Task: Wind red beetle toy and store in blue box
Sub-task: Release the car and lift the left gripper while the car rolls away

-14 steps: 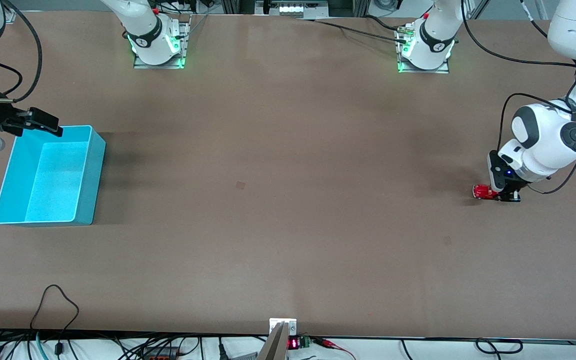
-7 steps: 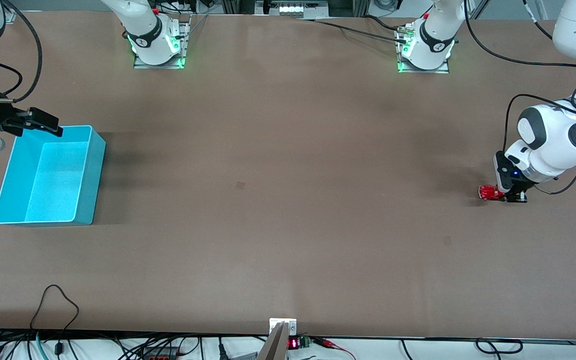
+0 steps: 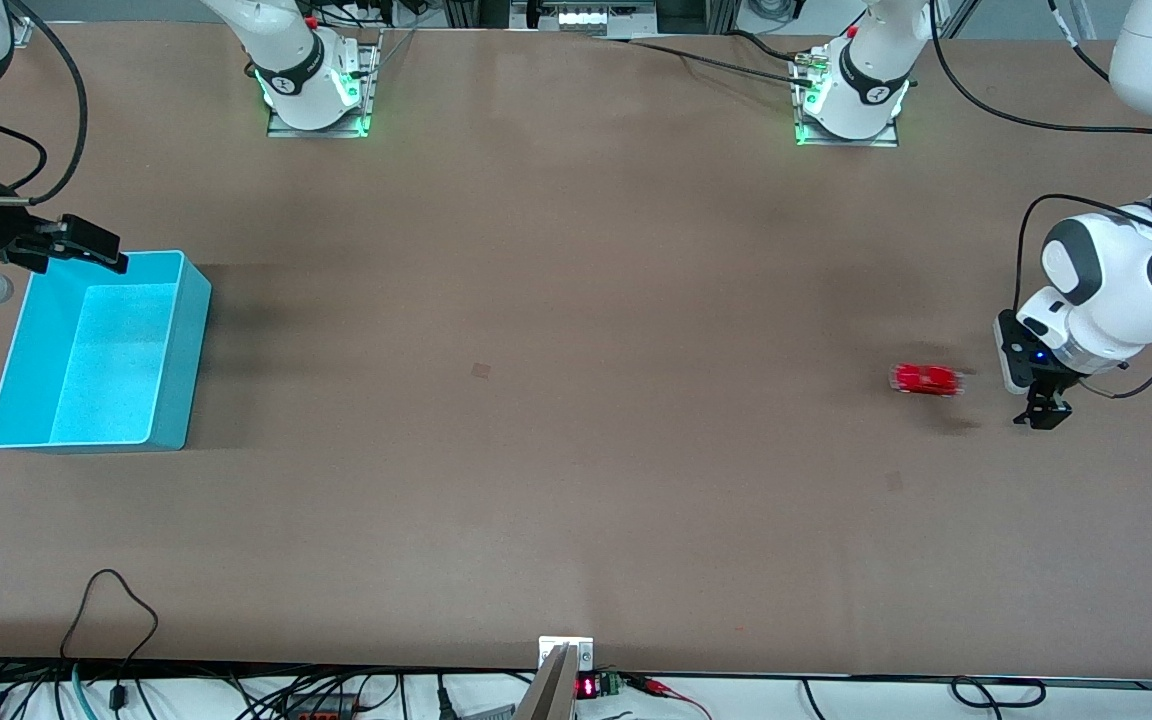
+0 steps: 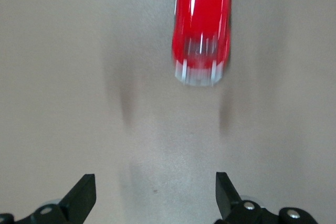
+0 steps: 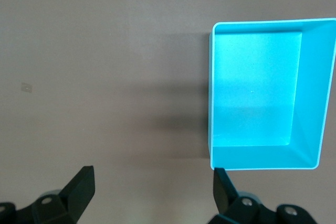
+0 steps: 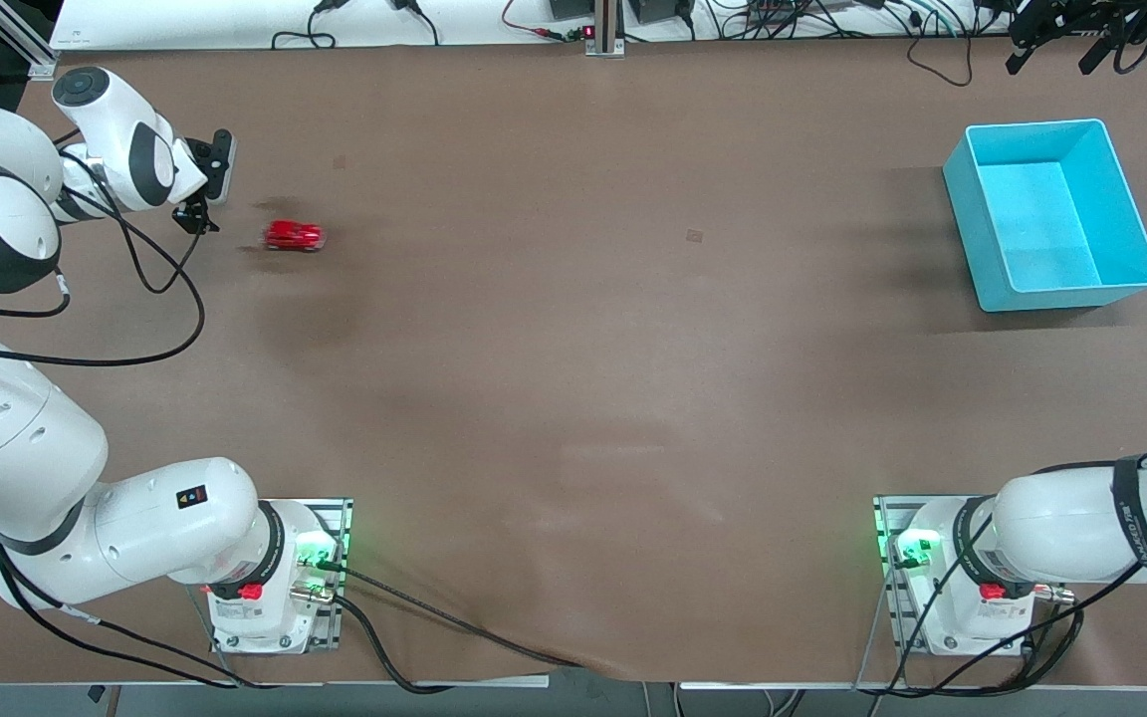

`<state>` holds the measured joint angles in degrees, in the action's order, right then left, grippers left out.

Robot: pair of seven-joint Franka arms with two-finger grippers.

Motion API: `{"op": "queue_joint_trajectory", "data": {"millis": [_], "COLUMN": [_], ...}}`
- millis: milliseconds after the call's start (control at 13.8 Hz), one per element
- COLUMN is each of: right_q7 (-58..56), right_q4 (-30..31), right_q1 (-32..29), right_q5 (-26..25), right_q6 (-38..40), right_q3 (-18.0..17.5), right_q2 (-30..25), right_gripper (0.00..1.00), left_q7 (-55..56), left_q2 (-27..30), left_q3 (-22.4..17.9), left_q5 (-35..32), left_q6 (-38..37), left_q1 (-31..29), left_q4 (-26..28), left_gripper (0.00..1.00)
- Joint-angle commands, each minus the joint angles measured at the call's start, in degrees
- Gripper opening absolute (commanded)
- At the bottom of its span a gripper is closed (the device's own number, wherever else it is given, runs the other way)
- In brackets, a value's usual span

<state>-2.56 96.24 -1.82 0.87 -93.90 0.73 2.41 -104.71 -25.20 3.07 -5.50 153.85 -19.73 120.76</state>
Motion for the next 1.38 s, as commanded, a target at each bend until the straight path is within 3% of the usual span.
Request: {"op": "queue_joint_trajectory", "data": {"millis": [0, 145, 580, 1014, 1304], "right_q7": [-0.25, -0.43, -0.43, 0.1, 0.01], "right_q4": [0.09, 0.09, 0.09, 0.26, 1.84], "right_q1": [0.41, 1.46, 2.08, 2.08, 2.43], "right_q5": [0.63, 0.19, -0.17, -0.08, 0.19], "right_q6": [-0.14, -0.14, 1.43, 9.69, 9.0], "right_q3": [-0.56, -0.56, -0.47, -0.56, -0.56], "right_q2": [-0.13, -0.13, 0.75, 1.8, 2.51], "right_gripper": [1.0, 1.0, 1.0, 1.0, 1.0], "left_q7": [0.73, 2.66, 10.65, 18.65, 27.52], "left_q2": [3.66, 6.03, 7.71, 9.2, 11.75], "left_q3": [1.76, 2.29, 4.66, 6.07, 7.47], "left_q5": [-0.57, -0.48, -0.57, -0.92, -1.18], "left_q6": [-5.38, -11.78, -42.63, -56.01, -60.68], "left_q1": [-0.49, -0.57, -0.49, -0.31, -0.22], "left_q4": [0.09, -1.21, -15.8, -23.01, -23.99], "left_gripper": [1.0, 1.0, 1.0, 1.0, 1.0]}}
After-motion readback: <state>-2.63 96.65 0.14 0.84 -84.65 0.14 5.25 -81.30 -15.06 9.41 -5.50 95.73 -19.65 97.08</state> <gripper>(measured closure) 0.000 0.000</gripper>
